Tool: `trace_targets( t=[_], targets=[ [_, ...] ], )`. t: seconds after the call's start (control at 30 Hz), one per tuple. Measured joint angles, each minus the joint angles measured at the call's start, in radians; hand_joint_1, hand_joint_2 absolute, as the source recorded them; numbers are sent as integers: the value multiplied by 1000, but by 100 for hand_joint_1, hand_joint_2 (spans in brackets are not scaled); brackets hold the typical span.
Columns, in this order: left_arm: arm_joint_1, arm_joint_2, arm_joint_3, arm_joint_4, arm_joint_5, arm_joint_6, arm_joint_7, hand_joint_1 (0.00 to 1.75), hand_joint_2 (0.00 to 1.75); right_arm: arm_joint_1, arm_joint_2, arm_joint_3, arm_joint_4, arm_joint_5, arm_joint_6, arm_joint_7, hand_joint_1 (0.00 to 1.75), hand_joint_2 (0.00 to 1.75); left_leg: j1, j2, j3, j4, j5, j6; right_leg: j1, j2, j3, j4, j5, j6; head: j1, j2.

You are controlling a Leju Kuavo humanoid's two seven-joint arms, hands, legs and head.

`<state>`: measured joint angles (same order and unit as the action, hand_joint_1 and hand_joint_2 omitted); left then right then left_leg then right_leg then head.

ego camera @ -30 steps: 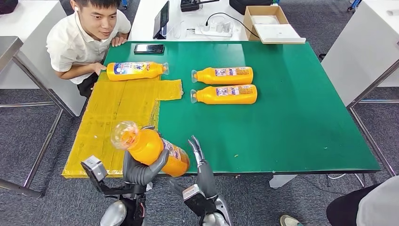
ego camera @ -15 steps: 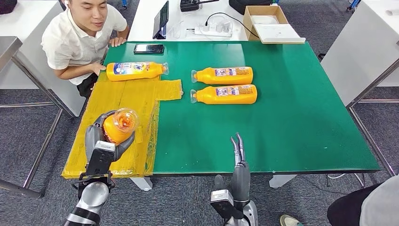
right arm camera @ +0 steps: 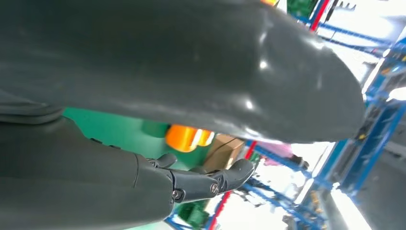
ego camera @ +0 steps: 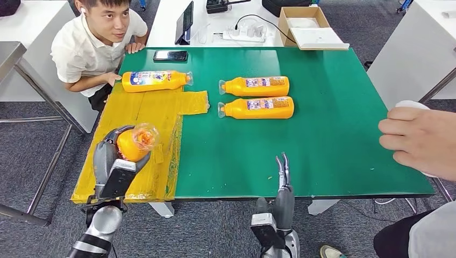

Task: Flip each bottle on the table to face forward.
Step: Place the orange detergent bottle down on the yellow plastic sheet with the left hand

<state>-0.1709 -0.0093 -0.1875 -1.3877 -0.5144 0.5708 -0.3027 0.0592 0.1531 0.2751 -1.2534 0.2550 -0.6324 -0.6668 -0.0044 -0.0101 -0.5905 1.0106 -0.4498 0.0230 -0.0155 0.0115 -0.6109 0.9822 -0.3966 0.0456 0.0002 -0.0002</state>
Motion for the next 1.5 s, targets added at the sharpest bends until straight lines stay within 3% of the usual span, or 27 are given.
trace_targets(
  t=[0.17,0.37,0.57,0.8,1.13,1.17,1.27,1.3,1.5],
  targets=[
    [-92,0,-14,105,-185,-85,85,175,175,-5,10,4,12,-48,13,0,0,0,0,0,0,0,0,0,0,0,0,0,0,0,0,0],
    [-285,-30,-87,470,-393,-167,211,175,175,-49,35,43,55,-62,41,0,0,0,0,0,1,0,1,0,0,0,1,0,1,0,0,0],
    [-418,-44,-124,741,-448,-199,250,175,175,-69,46,63,104,-76,57,0,0,0,0,0,0,0,1,0,0,0,1,1,1,0,0,0],
    [-494,-57,-140,875,-452,-280,277,175,175,-78,47,67,134,-87,69,0,0,0,0,0,1,0,1,0,0,0,2,0,1,0,0,0],
    [-530,-68,-149,953,-450,-303,318,172,175,-90,55,72,166,-88,75,0,0,0,0,1,4,0,1,0,0,0,3,1,1,0,0,0],
    [-532,-68,-149,956,-450,-303,319,145,175,-91,55,73,168,-88,75,0,0,0,0,1,4,0,1,0,0,0,3,1,1,0,0,0],
    [-537,-70,-149,966,-451,-316,325,22,175,-93,55,74,175,-88,75,0,0,0,0,1,4,0,1,0,0,0,3,1,1,0,0,0],
    [-540,-70,-149,970,-450,-328,329,5,175,-94,55,74,178,-88,75,0,0,0,0,1,4,0,1,0,0,0,3,1,1,0,0,0],
    [-554,-73,-103,979,-312,-481,268,0,175,-103,55,74,193,-92,75,0,0,0,0,0,7,0,1,0,0,0,8,1,0,0,0,0]
  ],
)
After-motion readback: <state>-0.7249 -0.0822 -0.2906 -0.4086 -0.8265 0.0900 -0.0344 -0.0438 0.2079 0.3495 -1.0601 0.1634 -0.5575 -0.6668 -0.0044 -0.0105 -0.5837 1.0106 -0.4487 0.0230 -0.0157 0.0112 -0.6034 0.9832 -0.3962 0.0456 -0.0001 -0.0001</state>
